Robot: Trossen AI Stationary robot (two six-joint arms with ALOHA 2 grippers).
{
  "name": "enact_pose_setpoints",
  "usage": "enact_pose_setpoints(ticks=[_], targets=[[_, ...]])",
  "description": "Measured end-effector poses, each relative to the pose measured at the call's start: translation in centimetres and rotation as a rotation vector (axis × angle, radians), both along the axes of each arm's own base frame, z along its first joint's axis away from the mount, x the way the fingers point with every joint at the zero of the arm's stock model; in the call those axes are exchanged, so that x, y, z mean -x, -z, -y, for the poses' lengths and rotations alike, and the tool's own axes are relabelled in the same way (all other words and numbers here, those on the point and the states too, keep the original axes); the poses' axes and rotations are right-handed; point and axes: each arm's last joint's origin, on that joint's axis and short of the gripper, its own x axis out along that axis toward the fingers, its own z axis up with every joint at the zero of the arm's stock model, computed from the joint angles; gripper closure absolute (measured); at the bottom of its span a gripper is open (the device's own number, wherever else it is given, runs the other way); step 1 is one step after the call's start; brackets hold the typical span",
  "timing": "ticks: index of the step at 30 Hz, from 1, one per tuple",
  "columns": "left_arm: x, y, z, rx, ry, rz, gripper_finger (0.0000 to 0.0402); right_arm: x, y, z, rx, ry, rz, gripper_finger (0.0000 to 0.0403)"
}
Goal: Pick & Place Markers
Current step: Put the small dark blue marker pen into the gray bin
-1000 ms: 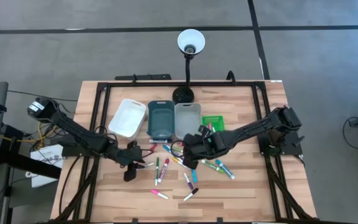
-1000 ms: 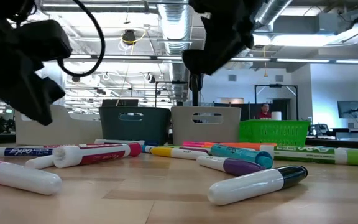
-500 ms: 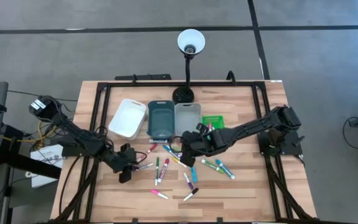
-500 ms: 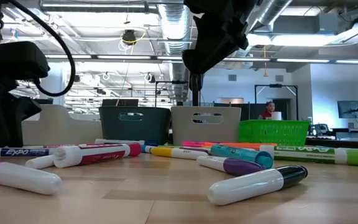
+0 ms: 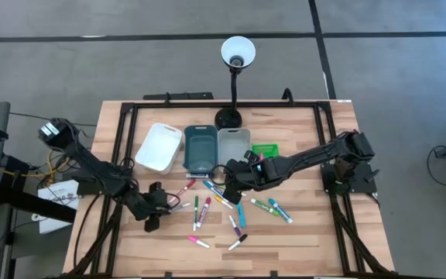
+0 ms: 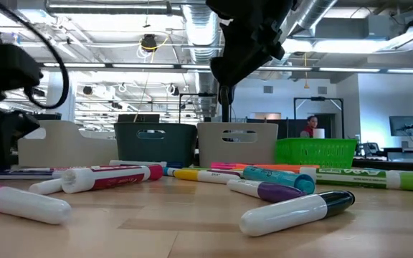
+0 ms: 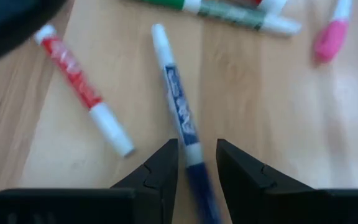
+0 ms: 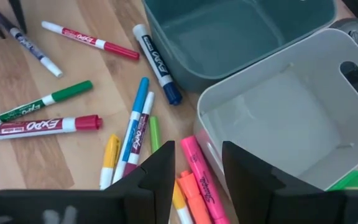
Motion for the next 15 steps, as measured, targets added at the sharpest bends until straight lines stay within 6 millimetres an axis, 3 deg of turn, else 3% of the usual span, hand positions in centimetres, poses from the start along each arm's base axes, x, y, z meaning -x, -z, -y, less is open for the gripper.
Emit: enact_pose_setpoints(ticks=[8,15], targets=[[0.3,1.6,-0.4,-0.050,-0.066,-0.022,0.0302,-0.4,-0.2,-0.5,0.006,-0.046,0.048,0.0280],[0.1,1.6,-0.4,-0.045,-0.087,0.017,0.0373,-1.8,0.9,-2.3,0.076,-0.268,0.270,0.0278]])
